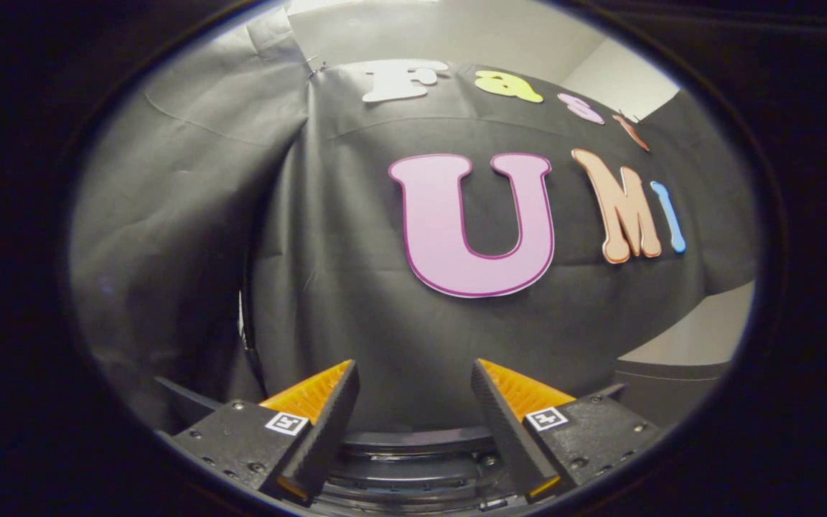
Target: Put the clothes into the washing machine and then close the washing machine lid.
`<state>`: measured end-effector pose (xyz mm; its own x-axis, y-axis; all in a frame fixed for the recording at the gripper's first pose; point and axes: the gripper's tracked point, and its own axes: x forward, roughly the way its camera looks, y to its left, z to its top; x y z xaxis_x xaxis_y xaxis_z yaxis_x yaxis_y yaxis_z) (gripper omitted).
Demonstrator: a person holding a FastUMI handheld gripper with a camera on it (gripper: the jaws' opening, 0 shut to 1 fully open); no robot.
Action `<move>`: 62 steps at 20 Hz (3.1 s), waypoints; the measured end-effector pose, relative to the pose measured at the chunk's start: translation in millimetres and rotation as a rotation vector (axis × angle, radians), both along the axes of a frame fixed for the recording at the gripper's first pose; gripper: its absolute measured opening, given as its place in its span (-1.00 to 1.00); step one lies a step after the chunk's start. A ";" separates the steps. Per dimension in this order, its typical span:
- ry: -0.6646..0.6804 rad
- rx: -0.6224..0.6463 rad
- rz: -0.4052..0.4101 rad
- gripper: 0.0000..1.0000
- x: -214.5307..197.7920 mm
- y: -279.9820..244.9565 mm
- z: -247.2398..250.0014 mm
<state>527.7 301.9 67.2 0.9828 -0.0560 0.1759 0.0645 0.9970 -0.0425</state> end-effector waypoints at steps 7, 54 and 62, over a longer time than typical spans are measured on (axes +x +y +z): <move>0.002 -0.007 0.019 0.89 -20.2 0.8 -3.2; 0.066 -0.010 0.063 0.93 -108.7 -0.5 -45.9; 0.272 -0.008 0.065 0.93 -147.1 8.4 -87.4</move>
<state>380.6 310.3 -20.2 0.9954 0.0087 -0.0950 -0.0142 0.9982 -0.0578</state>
